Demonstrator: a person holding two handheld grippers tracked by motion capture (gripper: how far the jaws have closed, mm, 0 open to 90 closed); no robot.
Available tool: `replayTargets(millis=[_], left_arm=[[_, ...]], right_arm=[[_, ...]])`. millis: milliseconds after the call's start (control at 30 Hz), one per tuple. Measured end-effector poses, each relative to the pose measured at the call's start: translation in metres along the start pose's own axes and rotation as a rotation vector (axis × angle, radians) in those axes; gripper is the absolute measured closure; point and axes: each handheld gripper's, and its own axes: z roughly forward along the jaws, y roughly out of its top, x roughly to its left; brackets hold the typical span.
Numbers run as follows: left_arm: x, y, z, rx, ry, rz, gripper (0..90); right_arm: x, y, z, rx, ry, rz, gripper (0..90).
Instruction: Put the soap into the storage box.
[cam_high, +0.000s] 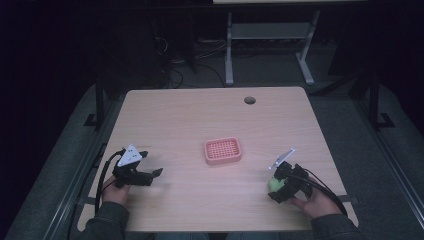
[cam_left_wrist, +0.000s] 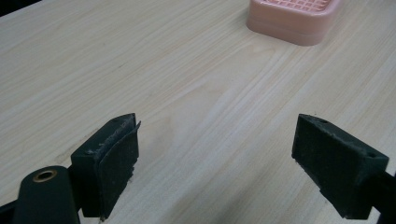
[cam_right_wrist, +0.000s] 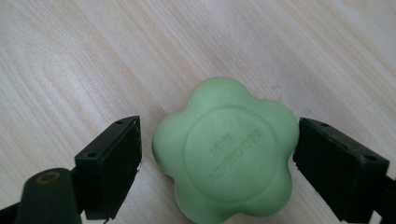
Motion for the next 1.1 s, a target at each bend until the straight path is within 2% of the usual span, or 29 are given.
replayTargets(millis=[67, 133, 367, 600, 1100], left_arm=[[-0.0007, -0.0002, 0.0007, -0.014, 0.001, -0.009, 14.4], [-0.0001, -0.0001, 0.0002, -0.007, 0.001, 0.002, 14.4], [0.0001, -0.0001, 0.0, -0.006, 0.001, -0.001, 14.4], [-0.0004, -0.0003, -0.0003, -0.007, 0.0, -0.01, 14.4], [-0.0005, -0.0002, -0.0005, -0.006, 0.0, -0.009, 14.4]], right_arm=[[0.0005, 0.0011, 0.0007, 0.002, 0.002, -0.001, 15.4], [0.0005, 0.0021, 0.001, 0.007, -0.002, -0.005, 15.5], [0.0006, 0.0038, 0.0034, 0.018, -0.012, -0.006, 16.1], [0.0021, 0.0038, 0.0053, 0.037, -0.025, -0.015, 21.1], [0.0044, 0.0026, 0.0053, 0.038, -0.05, -0.013, 24.7]])
